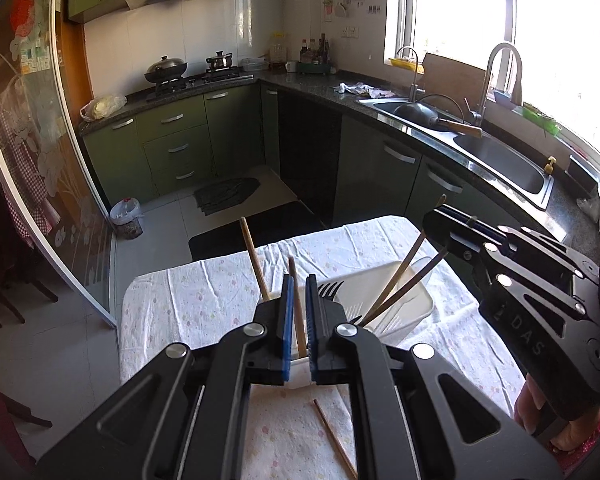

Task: Organize utensils
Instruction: 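Lower the left tool and grasp a wooden chopstick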

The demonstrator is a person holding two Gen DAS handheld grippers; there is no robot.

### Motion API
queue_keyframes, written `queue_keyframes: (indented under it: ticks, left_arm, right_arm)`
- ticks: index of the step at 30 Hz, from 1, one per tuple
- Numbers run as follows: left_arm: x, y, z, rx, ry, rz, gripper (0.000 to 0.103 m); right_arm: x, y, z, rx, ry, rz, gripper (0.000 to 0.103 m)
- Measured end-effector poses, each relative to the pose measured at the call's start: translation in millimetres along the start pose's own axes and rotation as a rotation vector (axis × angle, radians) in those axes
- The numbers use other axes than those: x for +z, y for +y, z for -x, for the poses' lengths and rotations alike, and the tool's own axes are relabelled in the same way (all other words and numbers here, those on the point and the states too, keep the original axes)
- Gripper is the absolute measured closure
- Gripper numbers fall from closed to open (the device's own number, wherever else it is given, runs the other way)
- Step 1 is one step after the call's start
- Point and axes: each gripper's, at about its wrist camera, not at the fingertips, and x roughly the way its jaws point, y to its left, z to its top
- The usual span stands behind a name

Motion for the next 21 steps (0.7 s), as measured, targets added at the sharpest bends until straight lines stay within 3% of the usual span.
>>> queue_keyframes:
  ticks: [5, 7, 10, 13, 14, 16, 21]
  left_arm:
    - [-11, 1, -3, -0.006, 0.031, -0.001, 0.093]
    - [-15, 1, 1, -0.007, 0.031, -0.007, 0.081]
    - [-23, 0, 11, -0.014, 0.037, -0.017, 0.075]
    - [-35, -5, 21, -0.030, 0.058, -0.021, 0.073]
    - [-42, -5, 23, -0.037, 0.074, -0.017, 0.072]
    - [-59, -6, 22, -0.058, 0.128, -0.001, 0.063]
    - [-111, -15, -14, -0.141, 0.363, 0.067, 0.060]
  right_arm:
    - [-13, 4, -7, -0.002, 0.026, 0.014, 0.096]
    - [-16, 6, -4, 0.004, 0.026, 0.020, 0.094]
    - [-18, 7, 11, 0.019, 0.000, 0.018, 0.077]
    - [-21, 6, 41, 0.040, -0.053, 0.002, 0.076]
    - [-23, 6, 54, 0.048, -0.076, 0.000, 0.070]
    - [-30, 7, 82, 0.053, -0.122, 0.003, 0.063]
    - [-58, 12, 134, 0.030, -0.167, 0.034, 0.058]
